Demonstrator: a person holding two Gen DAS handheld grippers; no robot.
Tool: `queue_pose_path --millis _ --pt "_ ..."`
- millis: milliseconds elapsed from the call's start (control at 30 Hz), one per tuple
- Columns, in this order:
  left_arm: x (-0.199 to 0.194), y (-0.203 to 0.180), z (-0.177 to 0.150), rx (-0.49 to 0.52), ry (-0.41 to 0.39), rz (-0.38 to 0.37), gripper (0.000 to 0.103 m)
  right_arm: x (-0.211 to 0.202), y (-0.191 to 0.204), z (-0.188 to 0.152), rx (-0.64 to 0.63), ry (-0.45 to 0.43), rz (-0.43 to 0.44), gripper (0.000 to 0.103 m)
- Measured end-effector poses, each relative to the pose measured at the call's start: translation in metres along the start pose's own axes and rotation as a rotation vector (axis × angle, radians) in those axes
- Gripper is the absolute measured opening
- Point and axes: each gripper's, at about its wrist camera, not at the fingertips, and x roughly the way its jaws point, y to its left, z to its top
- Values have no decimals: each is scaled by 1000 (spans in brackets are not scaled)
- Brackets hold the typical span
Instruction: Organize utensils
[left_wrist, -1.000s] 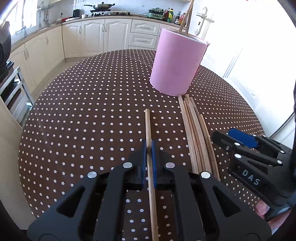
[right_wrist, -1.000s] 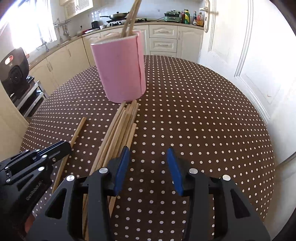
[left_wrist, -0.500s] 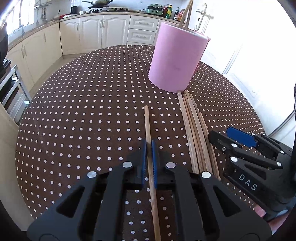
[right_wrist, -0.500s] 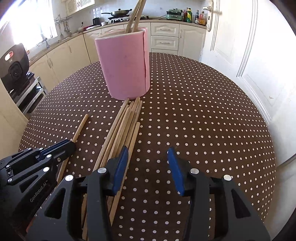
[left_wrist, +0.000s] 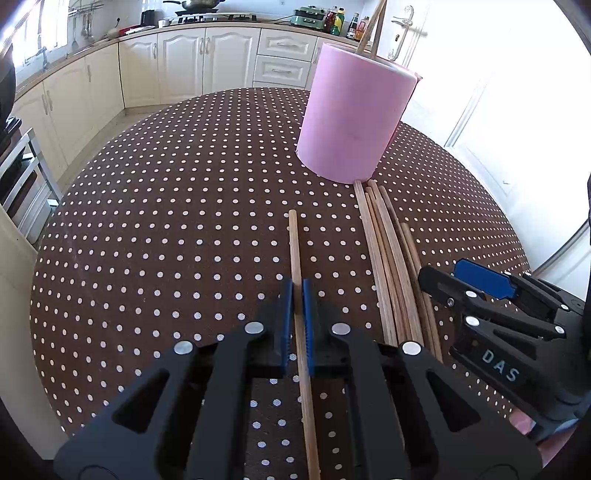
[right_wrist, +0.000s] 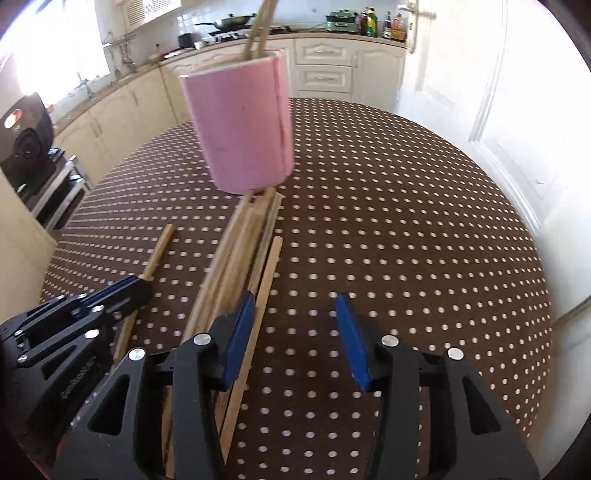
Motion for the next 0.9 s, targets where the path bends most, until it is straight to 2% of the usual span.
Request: queue_pose_path --millis 133,267,333,433,467,500,700,800,900 --pt "0 2 0 -5 2 -2 7 1 0 -3 -27 17 19 44" --pt "0 2 1 -9 7 4 7 3 7 -4 -68 6 -29 44" --pt "1 0 2 -6 11 14 7 4 12 -4 -85 1 -43 41" --pt "3 -3 3 -2 11 26 6 4 17 -5 -119 -5 -21 20" --pt "4 -4 3 1 9 29 6 4 17 -6 -120 -8 -18 9" --pt "4 -5 3 0 6 29 6 3 15 -7 -115 -11 -10 7" --pt "1 1 2 -29 -16 3 5 3 -1 -4 -50 -11 70 4" --pt "-4 9 3 -55 -23 -36 5 -3 -7 -2 -35 -35 94 4" --pt "-8 11 6 -56 -41 -16 5 -12 -8 2 -26 -64 113 4"
